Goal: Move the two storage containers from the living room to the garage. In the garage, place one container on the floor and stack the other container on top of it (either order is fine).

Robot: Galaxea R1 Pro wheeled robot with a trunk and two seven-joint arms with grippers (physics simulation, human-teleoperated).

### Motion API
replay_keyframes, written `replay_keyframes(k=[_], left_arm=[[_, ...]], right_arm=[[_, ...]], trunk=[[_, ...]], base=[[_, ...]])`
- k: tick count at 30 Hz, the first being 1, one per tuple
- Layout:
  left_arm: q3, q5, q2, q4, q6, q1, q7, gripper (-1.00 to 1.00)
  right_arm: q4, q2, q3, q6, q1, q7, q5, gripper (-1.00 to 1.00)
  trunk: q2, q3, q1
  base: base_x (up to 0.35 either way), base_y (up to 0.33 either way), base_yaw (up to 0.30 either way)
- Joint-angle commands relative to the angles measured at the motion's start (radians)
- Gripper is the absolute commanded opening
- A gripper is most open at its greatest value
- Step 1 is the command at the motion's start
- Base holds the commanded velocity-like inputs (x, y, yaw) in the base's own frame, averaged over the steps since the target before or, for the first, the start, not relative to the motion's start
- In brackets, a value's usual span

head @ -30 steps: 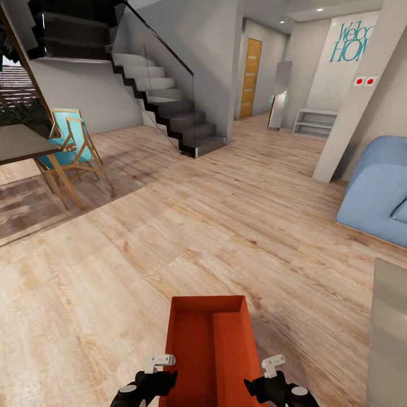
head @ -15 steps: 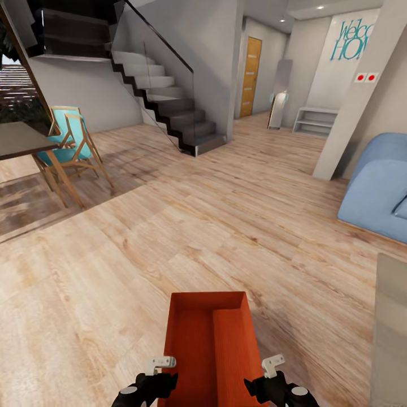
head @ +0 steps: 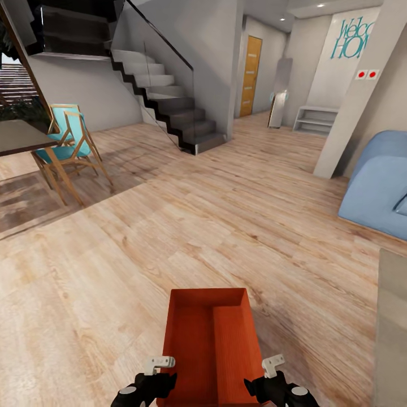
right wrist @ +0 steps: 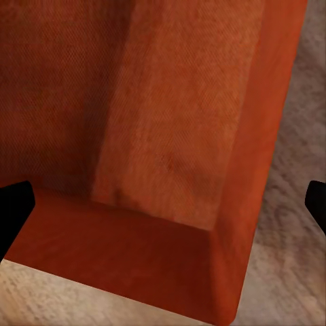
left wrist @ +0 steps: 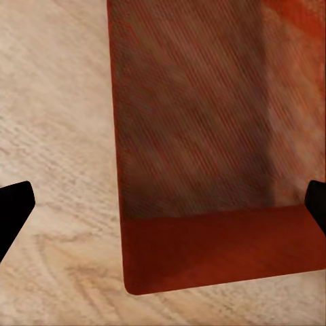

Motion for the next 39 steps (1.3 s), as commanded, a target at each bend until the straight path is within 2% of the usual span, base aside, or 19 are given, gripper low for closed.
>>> replay_keyframes(k=[1, 16, 28, 32, 34, 39], left_arm=[[0.0, 0.009, 0.001, -0.002, 0.005, 0.0, 0.001, 1.0], [0.002, 0.013, 0.001, -0.002, 0.0, 0.0, 0.001, 1.0], [0.002, 0.013, 0.003, -0.002, 0.001, 0.0, 0.001, 1.0], [0.002, 0.013, 0.001, -0.002, 0.001, 0.0, 0.001, 1.0], [0.002, 0.013, 0.001, -0.002, 0.0, 0.0, 0.001, 1.0], [0.002, 0.013, 0.002, -0.002, 0.0, 0.0, 0.001, 1.0]], right_arm=[[-0.002, -0.001, 0.002, 0.005, 0.0, 0.002, 0.008, 1.0], [-0.002, -0.001, 0.002, 0.005, 0.0, 0.002, 0.008, 1.0], [-0.002, -0.001, -0.003, 0.004, 0.0, 0.002, 0.005, 1.0], [-0.002, -0.001, -0.042, 0.004, 0.0, 0.001, 0.005, 1.0], [-0.002, -0.001, -0.12, 0.004, 0.0, 0.001, 0.006, 1.0], [-0.002, -0.001, -0.132, 0.005, 0.0, -0.001, 0.004, 1.0]], trunk=[[0.0, -0.001, 0.0], [0.0, -0.001, 0.0], [0.0, -0.001, 0.0], [0.0, -0.001, 0.0], [0.0, -0.001, 0.0], [0.0, -0.001, 0.0]], base=[[0.0, 0.0, 0.0], [0.001, 0.0, 0.0], [0.125, 0.0, 0.0], [0.006, 0.0, 0.0], [0.001, 0.0, 0.0], [0.0, 0.0, 0.0]])
